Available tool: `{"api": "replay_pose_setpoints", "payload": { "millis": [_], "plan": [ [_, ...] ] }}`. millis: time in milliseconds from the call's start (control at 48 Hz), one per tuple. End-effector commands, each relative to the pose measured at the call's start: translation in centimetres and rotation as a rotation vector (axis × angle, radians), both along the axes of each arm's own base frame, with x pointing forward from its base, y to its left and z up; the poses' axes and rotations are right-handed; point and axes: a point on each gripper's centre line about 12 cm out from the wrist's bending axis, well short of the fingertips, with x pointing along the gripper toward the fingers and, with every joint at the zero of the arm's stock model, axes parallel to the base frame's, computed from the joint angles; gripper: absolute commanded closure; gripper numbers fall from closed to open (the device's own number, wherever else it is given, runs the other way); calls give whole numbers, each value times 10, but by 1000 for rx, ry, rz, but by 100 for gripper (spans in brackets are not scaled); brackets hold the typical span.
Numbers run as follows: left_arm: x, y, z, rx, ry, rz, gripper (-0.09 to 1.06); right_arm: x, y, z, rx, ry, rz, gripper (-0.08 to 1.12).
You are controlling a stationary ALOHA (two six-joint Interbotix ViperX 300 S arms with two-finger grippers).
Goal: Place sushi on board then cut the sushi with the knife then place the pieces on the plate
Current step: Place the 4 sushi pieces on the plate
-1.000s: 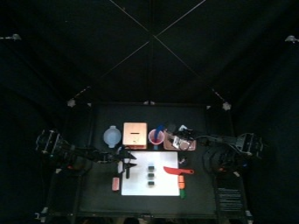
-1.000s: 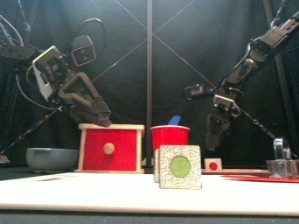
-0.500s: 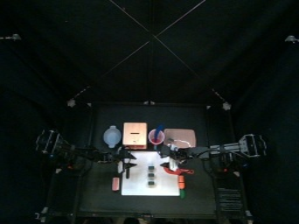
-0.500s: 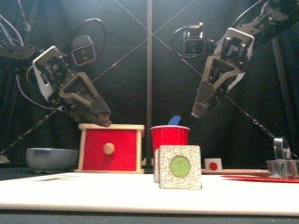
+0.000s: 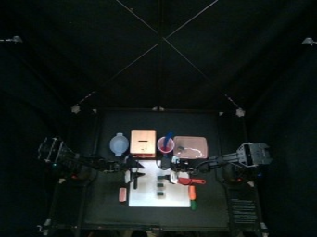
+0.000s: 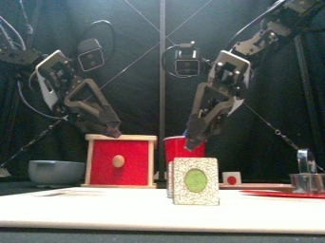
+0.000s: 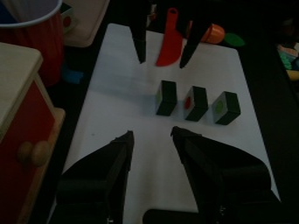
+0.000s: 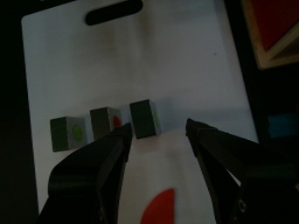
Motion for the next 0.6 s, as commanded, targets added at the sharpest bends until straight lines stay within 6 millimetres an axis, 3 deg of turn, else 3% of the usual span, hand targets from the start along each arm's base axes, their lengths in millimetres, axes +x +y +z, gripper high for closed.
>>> {"api": "replay_pose_setpoints", "payload": {
  "millis": [21, 604],
  "plan": [
    [6, 0, 7, 1, -27, 2, 17, 13, 4, 9, -7, -37, 15, 17],
    [5, -1, 6, 1, -24, -3, 17, 32, 12, -24, -42, 29, 60, 24]
  ]
}}
